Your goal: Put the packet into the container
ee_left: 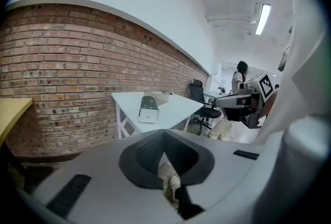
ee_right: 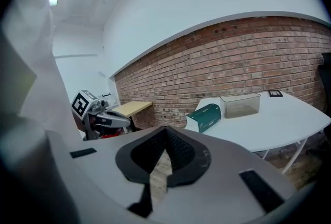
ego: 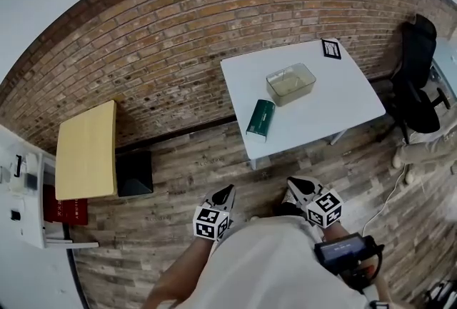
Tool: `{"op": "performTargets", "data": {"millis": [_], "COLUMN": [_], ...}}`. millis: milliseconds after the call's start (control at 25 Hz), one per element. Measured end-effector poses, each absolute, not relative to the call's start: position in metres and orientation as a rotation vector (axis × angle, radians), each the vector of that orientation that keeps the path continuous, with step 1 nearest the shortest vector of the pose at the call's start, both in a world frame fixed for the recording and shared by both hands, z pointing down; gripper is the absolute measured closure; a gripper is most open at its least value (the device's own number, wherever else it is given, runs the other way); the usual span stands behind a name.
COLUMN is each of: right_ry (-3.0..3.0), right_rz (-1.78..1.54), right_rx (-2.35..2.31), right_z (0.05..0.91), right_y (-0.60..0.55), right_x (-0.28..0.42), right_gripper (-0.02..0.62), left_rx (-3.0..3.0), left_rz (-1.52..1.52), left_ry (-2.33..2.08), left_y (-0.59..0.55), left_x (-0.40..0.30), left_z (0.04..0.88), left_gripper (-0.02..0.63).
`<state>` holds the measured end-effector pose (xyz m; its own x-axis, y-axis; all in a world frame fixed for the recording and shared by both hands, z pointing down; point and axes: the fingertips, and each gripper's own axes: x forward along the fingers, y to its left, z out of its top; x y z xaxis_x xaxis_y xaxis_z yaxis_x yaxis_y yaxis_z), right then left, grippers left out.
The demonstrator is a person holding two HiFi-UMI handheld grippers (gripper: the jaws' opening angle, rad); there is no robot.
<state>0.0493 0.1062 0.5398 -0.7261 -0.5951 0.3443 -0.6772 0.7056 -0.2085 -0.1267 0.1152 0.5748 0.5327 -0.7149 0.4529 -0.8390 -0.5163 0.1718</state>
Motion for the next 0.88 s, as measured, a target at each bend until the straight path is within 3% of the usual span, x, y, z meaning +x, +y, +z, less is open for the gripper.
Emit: {"op": "performTargets", "data": {"millis": [880], "right_ry": [-2.621], "right_rz": [0.444], "right_rx": [0.989], "right_z": [0.539], "right_y": [0.107], "right_x": [0.038], "right_gripper": [0.588], "left_rx": [2.394], "left_rz": [0.437], "left_ry": [-1.263], "left_y": [0.124], "left_x": [-0.133], "left_z": [0.575], "left_gripper": [0.597]}}
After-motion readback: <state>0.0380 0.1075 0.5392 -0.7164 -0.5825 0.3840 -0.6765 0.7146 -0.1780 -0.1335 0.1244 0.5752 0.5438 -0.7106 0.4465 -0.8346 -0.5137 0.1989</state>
